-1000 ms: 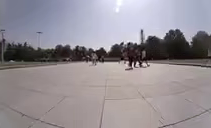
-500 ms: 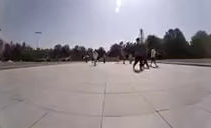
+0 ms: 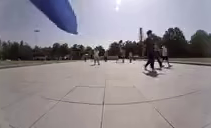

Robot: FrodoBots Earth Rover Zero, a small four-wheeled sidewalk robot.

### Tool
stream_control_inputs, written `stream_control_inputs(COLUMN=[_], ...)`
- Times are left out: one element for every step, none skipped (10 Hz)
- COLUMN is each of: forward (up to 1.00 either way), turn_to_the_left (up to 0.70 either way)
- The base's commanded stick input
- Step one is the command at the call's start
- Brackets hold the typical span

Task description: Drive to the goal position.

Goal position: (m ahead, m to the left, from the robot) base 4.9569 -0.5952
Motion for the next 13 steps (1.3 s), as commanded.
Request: stream_control_inputs(forward=[1.0, 1.0, 1.0, 1.0, 1.0, 1.0, 1.0, 1.0, 1.0, 1.0, 1.0, 1.0, 1.0], turn_to_the_left=[0.0, 0.0, 0.0, 0.12, 0.25, 0.35, 0.35, 0.19, 0.03, 0.0, 0.0, 0.0, 0.0])
